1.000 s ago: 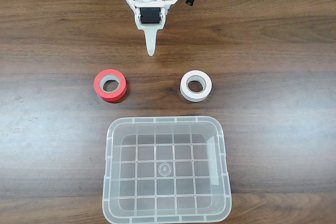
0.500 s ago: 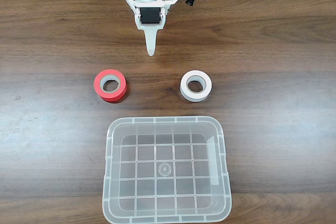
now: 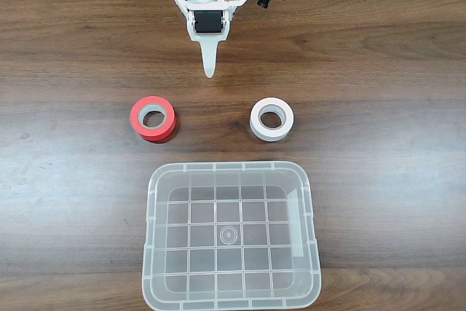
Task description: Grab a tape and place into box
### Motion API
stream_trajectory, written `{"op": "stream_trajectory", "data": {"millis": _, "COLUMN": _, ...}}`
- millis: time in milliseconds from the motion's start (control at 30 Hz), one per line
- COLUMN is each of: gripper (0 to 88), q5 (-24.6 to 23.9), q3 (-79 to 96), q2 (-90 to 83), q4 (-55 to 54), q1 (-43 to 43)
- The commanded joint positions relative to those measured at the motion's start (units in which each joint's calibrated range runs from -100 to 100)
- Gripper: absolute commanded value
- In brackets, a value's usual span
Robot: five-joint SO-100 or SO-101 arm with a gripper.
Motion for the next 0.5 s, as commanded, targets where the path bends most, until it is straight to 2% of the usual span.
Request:
{"op": "stream_trajectory", "data": {"millis": 0, "gripper": 1.3, "q5": -0.4, "q3": -0.4, "q2": -0.9, "q4": -0.8, "q1": -3.1}}
{"op": "stream_trajectory", "data": {"millis": 200, "gripper": 1.3, "q5": 0.3, "q3": -0.7, "q2": -0.8, "q4": -9.1, "q1": -5.8}}
{"op": "stream_trajectory", "data": {"millis": 467, "gripper": 1.3, "q5": 4.7, "q3": -1.8, "q2": -0.3, "q4": -15.5, "q1": -11.2}}
